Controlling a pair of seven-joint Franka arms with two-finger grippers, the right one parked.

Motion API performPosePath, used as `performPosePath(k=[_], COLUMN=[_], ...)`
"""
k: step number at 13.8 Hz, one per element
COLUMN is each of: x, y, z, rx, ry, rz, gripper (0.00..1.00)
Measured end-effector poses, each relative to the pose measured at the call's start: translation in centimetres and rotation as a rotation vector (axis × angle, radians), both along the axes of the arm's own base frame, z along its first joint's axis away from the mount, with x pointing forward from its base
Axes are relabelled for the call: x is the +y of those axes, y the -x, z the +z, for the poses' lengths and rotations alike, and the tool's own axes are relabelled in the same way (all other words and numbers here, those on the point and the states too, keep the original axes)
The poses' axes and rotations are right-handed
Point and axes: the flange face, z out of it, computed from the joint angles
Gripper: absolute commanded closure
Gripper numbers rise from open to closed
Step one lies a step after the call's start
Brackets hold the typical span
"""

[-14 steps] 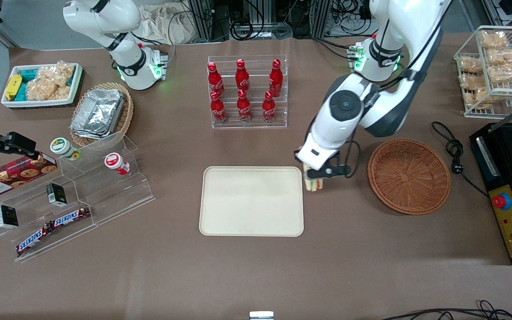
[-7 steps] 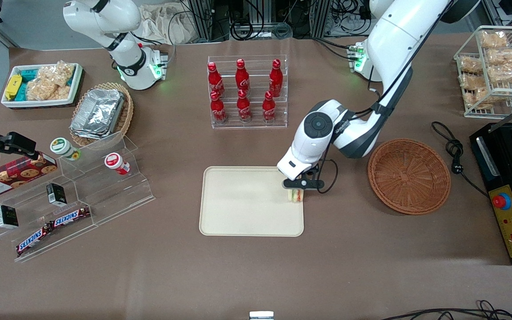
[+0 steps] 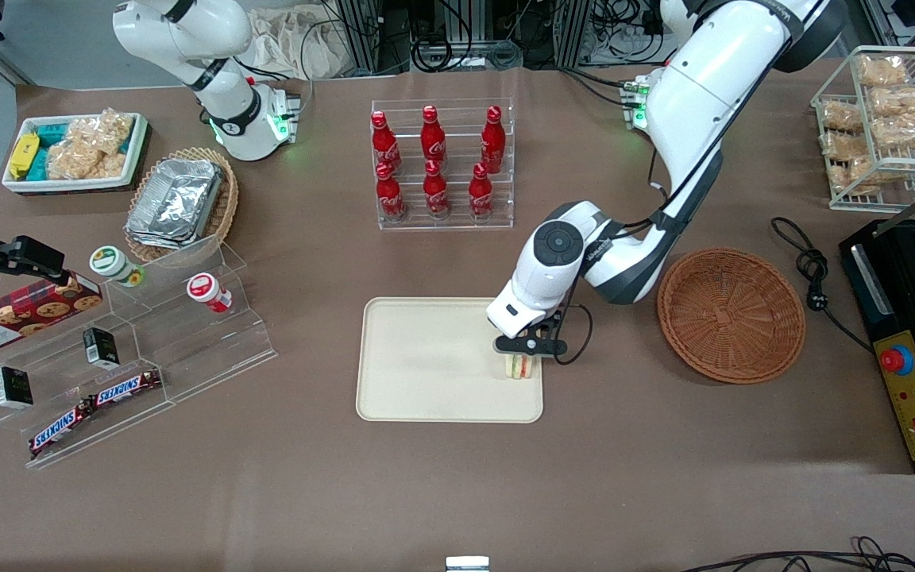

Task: Place sandwich from basket to tray
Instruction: 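Lower the sandwich onto the tray and open the left gripper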

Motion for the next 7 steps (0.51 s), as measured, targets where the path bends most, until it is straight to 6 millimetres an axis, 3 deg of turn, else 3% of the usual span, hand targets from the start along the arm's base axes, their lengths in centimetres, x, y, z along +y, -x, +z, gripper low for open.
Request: performPosePath(k=[3, 5, 7], x=[0.0, 0.8, 3.4], y=[-1.0, -2.3, -3.5], z=[1.6, 4.9, 8.6], rx=[-0.026, -0.058, -0.067], ry=[0.031, 0.042, 0.0], rz=[0.095, 0.174, 0.225], gripper=[0.01, 0.01, 0.01])
